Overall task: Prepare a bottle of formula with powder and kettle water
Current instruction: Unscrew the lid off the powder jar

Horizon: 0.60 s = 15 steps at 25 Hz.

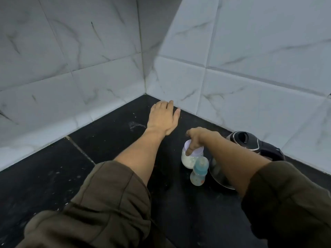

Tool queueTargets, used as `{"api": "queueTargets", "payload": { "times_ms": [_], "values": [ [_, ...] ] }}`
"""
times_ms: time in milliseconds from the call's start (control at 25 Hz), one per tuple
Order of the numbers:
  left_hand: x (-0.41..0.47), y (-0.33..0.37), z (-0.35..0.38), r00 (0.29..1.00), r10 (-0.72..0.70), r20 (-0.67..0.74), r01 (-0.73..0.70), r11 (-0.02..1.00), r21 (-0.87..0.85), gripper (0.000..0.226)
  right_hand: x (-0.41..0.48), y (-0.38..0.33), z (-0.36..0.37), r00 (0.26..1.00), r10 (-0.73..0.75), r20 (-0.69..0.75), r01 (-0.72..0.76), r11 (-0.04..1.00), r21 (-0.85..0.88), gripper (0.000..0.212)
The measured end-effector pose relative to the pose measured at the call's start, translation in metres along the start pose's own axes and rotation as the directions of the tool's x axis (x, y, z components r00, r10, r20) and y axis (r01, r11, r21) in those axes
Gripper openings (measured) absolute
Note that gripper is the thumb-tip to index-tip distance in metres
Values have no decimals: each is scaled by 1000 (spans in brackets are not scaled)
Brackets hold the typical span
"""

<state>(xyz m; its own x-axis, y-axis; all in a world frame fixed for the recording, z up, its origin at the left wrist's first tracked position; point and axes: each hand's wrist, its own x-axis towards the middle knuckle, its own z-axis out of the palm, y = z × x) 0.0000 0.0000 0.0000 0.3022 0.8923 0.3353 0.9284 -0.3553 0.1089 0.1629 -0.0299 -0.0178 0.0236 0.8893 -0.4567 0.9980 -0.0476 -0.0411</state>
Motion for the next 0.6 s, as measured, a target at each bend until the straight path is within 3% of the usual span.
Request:
{"api": "queueTargets", "payload": {
  "times_ms": [240,600],
  "values": [
    [-15,-15,-2,999,-31,14,31,999,-8,60,-9,-12,0,1000,-10,-9,10,998,-60,77],
    [-73,-55,-41,979,-198,36,201,977,-78,54,-48,-75,-16,968,-207,-143,204,978,-37,63]
  ]
}}
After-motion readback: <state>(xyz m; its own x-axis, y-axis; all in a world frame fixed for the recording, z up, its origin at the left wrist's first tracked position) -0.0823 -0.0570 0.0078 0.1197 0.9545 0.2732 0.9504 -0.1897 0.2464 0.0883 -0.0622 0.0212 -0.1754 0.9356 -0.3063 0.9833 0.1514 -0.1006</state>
